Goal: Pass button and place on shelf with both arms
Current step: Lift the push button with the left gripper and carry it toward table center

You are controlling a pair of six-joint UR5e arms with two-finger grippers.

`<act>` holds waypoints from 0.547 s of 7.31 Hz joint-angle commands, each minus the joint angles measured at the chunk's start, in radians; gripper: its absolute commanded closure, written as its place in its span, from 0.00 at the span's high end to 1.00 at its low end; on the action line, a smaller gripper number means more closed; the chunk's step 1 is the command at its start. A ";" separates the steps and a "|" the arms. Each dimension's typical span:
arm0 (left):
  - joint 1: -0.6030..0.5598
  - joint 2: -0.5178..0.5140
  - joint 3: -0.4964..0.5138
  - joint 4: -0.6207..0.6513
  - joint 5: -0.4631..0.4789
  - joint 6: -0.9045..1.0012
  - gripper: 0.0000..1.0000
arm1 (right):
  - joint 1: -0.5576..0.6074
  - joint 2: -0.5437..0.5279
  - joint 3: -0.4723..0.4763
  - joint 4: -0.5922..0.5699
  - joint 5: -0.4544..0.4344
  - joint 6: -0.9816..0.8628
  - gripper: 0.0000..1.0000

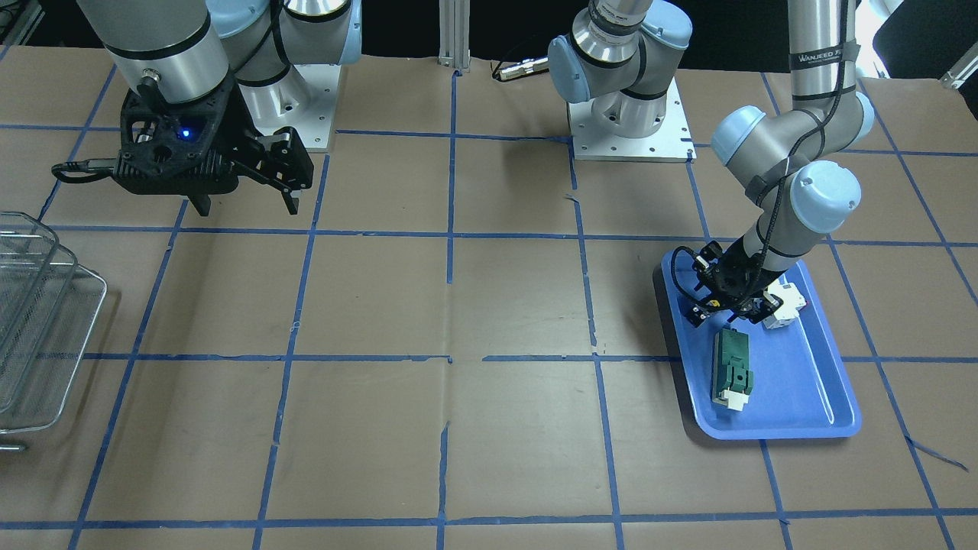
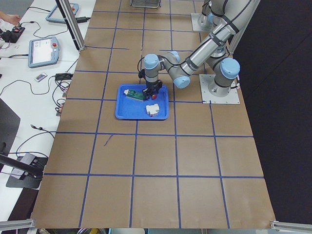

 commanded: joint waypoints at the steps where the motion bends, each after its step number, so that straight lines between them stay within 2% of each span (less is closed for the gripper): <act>1: 0.000 -0.001 0.003 0.005 0.005 0.083 0.00 | 0.000 0.000 0.000 0.000 -0.002 0.000 1.00; 3: -0.009 0.033 0.007 -0.004 -0.007 0.081 0.00 | -0.001 0.000 0.000 0.000 0.000 0.000 1.00; 4: -0.009 0.068 0.020 -0.021 -0.047 0.078 0.00 | 0.000 0.000 0.000 0.000 0.000 0.001 1.00</act>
